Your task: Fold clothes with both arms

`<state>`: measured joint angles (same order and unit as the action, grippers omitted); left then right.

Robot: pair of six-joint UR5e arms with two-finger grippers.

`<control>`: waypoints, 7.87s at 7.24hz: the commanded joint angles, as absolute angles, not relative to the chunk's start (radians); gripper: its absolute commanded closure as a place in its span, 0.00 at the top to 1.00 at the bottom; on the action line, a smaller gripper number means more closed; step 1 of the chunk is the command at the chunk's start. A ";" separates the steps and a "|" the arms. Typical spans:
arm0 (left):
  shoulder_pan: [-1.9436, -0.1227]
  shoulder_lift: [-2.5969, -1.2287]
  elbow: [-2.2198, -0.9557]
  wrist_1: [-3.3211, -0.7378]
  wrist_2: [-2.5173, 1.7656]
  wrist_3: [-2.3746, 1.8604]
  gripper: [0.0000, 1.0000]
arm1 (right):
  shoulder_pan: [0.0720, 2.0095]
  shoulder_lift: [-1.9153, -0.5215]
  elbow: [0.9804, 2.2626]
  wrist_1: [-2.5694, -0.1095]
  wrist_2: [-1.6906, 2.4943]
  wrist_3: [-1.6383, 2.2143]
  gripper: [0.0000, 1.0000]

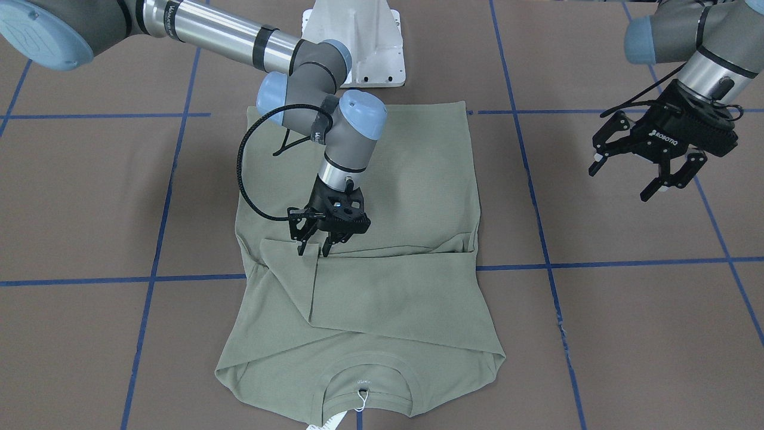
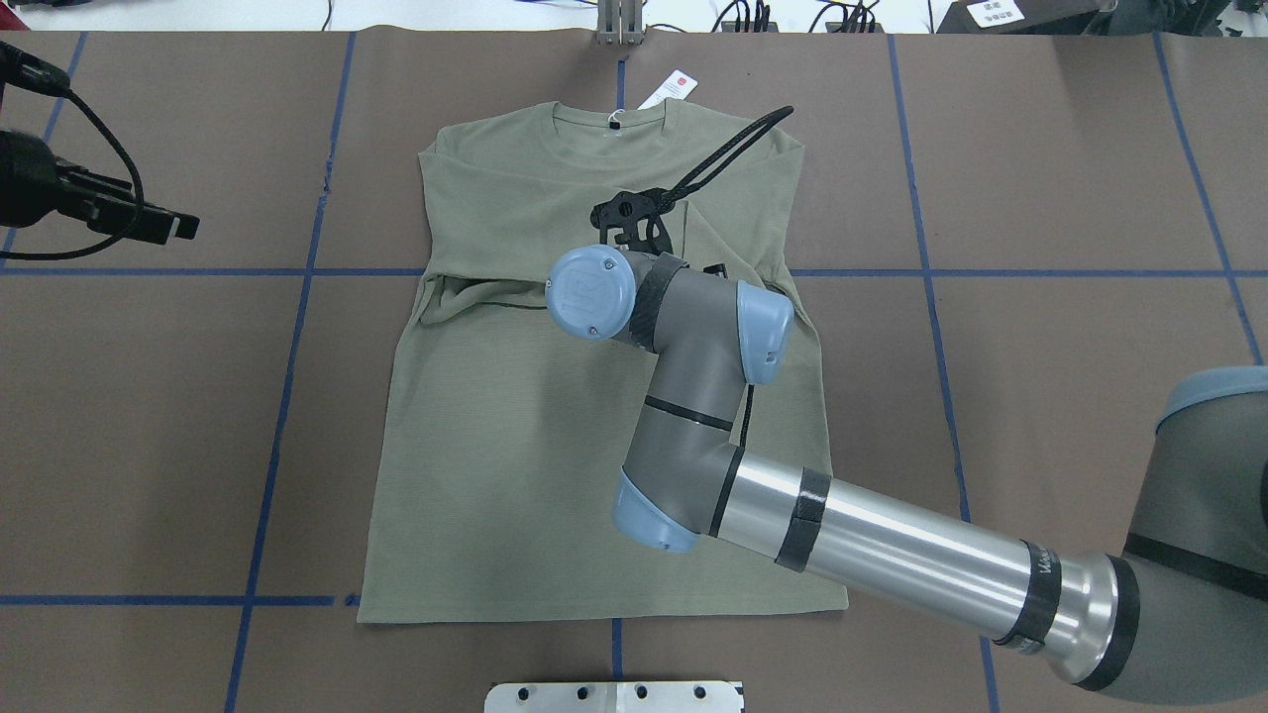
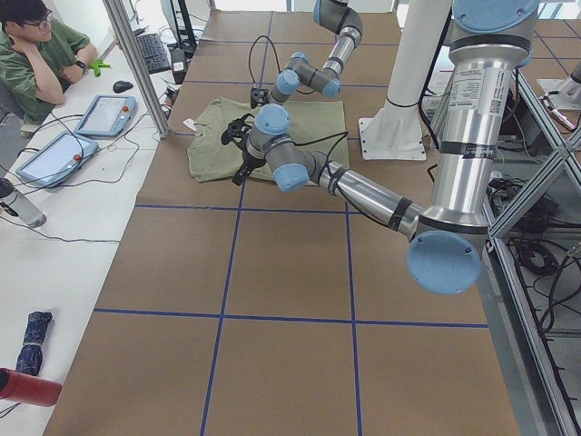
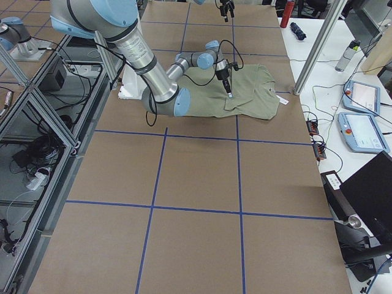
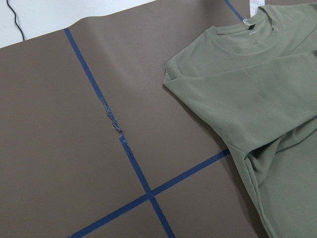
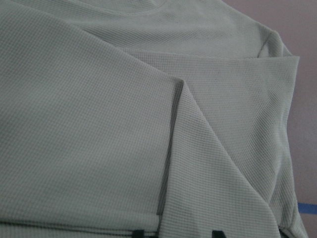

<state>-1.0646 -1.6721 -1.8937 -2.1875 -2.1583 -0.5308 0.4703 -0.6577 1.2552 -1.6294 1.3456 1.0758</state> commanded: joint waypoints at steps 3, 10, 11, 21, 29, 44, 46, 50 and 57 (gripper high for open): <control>-1.063 -1.674 -1.891 -2.187 -2.158 -0.529 0.98 | 0.466 -0.657 1.247 -1.621 1.345 1.071 0.17; -1.063 -1.681 -1.893 -2.187 -2.158 -0.531 0.99 | 0.570 -0.699 1.297 -1.614 1.356 0.814 0.00; -1.062 -1.683 -1.893 -2.187 -2.158 -0.532 0.99 | 0.607 -0.719 1.313 -1.614 1.368 0.746 0.00; -1.055 -1.700 -1.907 -2.186 -2.149 -0.592 1.00 | 0.663 -0.919 1.354 -1.056 1.656 0.911 1.00; -0.664 -1.712 -2.016 -2.235 -1.803 -1.277 1.00 | 0.429 -1.312 2.092 -1.306 1.519 1.681 0.98; -0.051 -1.448 -1.991 -2.476 -1.327 -1.766 0.77 | 0.031 -1.531 2.155 -1.140 1.075 2.069 0.90; -0.046 -1.453 -1.988 -2.476 -1.327 -1.766 0.77 | 0.029 -1.529 2.155 -1.140 1.075 2.069 0.91; -0.034 -1.462 -1.974 -2.476 -1.328 -1.766 0.77 | 0.026 -1.529 2.154 -1.140 1.075 2.069 0.91; -0.009 -1.489 -1.960 -2.476 -1.328 -1.763 0.43 | 0.025 -1.529 2.151 -1.140 1.074 2.069 0.92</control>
<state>-0.0157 -1.4852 -1.9642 -2.4758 -1.3280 -1.7636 0.0246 -1.5294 2.1507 -1.1387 1.0743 2.0693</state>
